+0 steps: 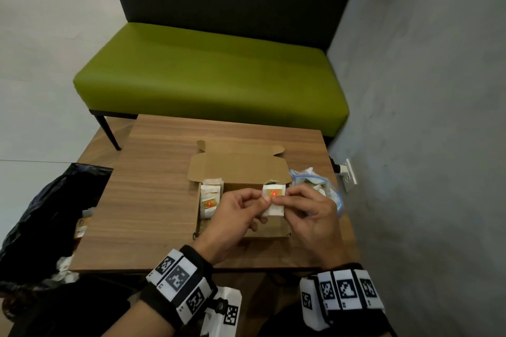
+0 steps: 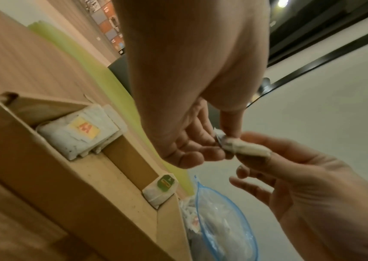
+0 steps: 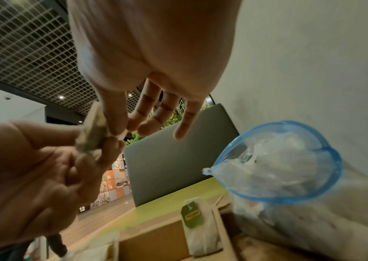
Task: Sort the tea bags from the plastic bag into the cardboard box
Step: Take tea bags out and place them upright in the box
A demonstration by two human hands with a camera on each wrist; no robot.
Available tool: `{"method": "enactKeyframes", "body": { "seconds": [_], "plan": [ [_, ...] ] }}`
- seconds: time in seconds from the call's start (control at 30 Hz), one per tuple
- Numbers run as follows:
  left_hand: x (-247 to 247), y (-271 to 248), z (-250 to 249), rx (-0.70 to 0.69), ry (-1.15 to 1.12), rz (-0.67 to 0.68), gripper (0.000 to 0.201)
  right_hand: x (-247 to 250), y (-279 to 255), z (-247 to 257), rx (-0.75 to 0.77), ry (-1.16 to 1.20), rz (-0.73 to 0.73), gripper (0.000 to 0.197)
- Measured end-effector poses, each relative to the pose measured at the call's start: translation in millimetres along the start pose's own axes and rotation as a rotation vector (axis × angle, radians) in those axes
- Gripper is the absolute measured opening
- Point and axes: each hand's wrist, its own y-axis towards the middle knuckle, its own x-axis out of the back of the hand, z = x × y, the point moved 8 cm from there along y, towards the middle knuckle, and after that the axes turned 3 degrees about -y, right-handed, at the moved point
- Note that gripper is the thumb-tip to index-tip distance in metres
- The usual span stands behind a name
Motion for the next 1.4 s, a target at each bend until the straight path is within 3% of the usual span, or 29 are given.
{"method": "enactKeyframes", "body": {
  "seconds": [0.13, 0.23, 0.47, 0.6, 0.7, 0.87, 0.97, 1.23, 1.4],
  "plan": [
    [17, -7, -8, -0.123, 0.125, -0.111, 0.009, -9, -3, -13, -0.322, 0.300, -0.020, 0.033],
    [23, -13, -15, -0.179, 0.172, -0.121, 0.009, -24, -2, -18, -0.495, 0.423, -0.004, 0.023],
    [67, -21, -14, -0.182, 0.332, -0.175, 0.012, -74, 9, -23, -0.482, 0.159, 0.258, 0.013],
    [113, -26, -11, -0.162, 0.495, -0.390, 0.011, -100, 11, -28, -0.519, 0.115, 0.262, 0.009],
    [148, -28, -1, -0.084, 0.643, -0.546, 0.009, -127, 5, -43, -0.577, 0.019, 0.361, 0.007],
    [153, -24, 27, 0.050, 0.728, -0.447, 0.018, -156, -1, -53, -0.601, -0.160, 0.458, 0.010],
    [146, -25, 27, 0.050, 0.788, -0.420, 0.017, -157, 0, -52, -0.611, -0.234, 0.422, 0.003],
    [138, -27, 22, 0.056, 0.827, -0.396, 0.012, -156, 3, -45, -0.663, -0.329, 0.325, 0.014],
    [131, -29, 11, 0.052, 0.899, -0.425, 0.015, -116, 12, -34, -0.641, -0.282, 0.282, 0.012]
  ]
}}
